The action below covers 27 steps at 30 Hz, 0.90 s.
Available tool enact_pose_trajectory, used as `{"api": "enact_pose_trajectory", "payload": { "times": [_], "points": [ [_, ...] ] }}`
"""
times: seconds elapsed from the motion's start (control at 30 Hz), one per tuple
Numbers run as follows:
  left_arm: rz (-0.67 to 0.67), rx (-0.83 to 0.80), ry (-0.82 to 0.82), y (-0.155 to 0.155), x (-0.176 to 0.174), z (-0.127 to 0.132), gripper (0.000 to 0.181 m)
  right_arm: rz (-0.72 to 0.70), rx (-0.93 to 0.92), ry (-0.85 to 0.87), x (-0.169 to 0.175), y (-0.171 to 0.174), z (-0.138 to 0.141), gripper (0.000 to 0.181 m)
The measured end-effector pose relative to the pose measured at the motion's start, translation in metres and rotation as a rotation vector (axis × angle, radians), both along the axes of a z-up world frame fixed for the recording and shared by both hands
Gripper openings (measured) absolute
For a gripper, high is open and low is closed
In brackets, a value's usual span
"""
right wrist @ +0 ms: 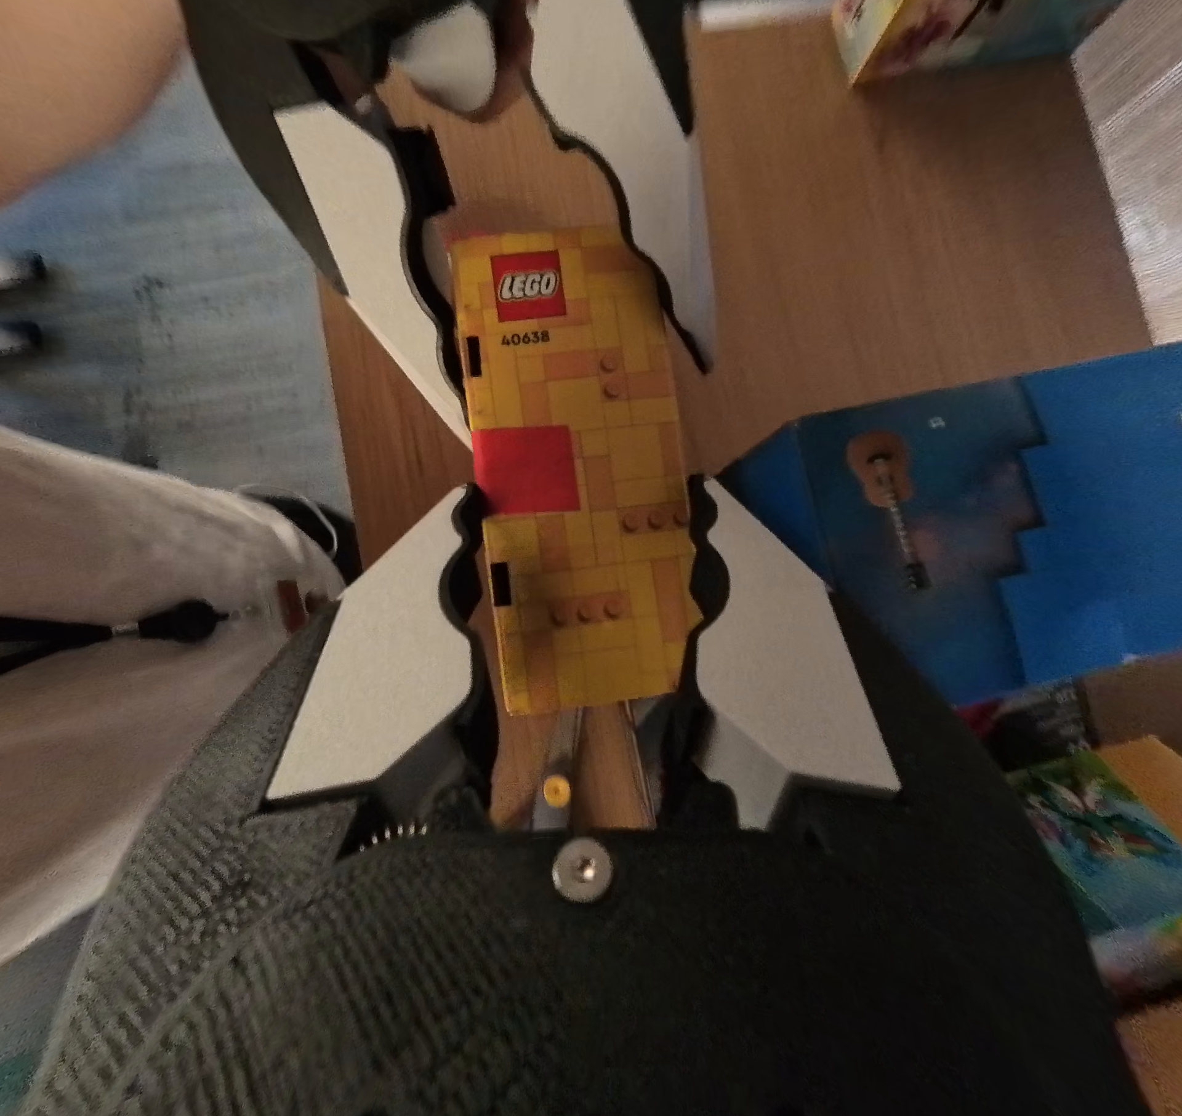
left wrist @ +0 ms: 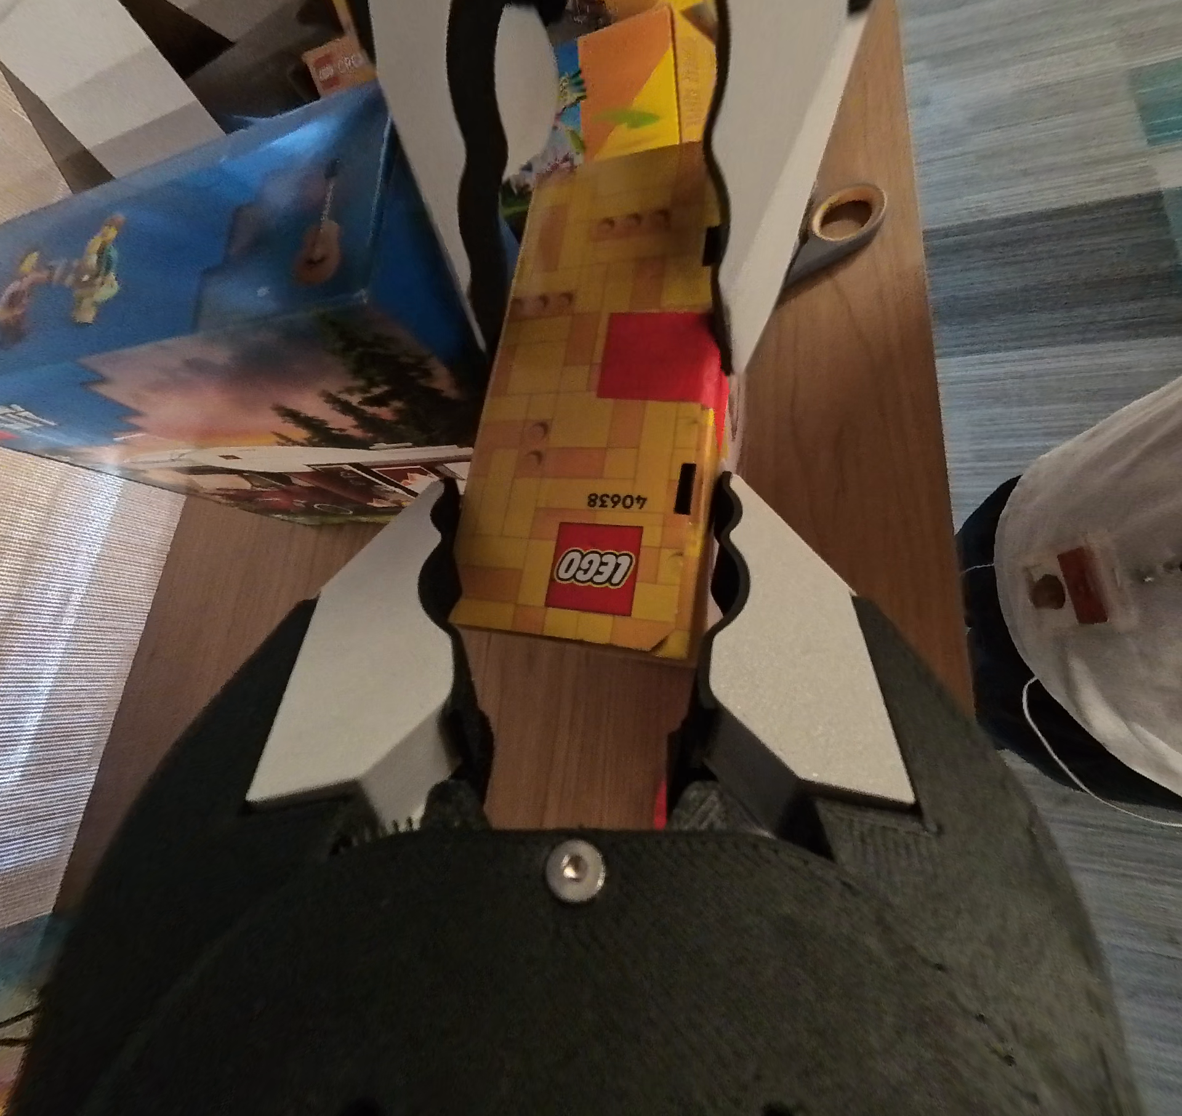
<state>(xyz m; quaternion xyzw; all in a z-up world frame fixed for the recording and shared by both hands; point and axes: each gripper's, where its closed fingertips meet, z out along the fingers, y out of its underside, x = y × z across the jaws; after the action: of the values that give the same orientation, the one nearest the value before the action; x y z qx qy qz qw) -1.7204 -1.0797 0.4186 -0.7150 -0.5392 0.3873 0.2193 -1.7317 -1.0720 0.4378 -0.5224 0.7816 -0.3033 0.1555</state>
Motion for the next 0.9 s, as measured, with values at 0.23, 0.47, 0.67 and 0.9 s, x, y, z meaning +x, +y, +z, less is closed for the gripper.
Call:
{"api": "enact_pose_trajectory", "payload": {
  "times": [0.23, 0.47, 0.67, 0.9],
  "points": [
    [-0.005, 0.013, -0.008, -0.002, 0.000, 0.000, 0.079, 0.054, -0.061, -0.406, 0.019, 0.023, 0.036, 0.000],
    [-0.017, 0.016, -0.010, -0.002, 0.000, -0.001, 0.079, -0.046, -0.104, -0.180, 0.010, 0.011, 0.015, 0.000],
    [-0.026, 0.008, -0.006, -0.001, 0.000, -0.001, 0.079, -0.081, -0.090, -0.063, 0.014, 0.001, 0.010, 0.001],
    [-0.008, -0.016, 0.038, -0.004, 0.002, -0.001, 0.086, -0.196, -0.187, -0.059, -0.011, -0.010, 0.018, 0.000]
  ]
}}
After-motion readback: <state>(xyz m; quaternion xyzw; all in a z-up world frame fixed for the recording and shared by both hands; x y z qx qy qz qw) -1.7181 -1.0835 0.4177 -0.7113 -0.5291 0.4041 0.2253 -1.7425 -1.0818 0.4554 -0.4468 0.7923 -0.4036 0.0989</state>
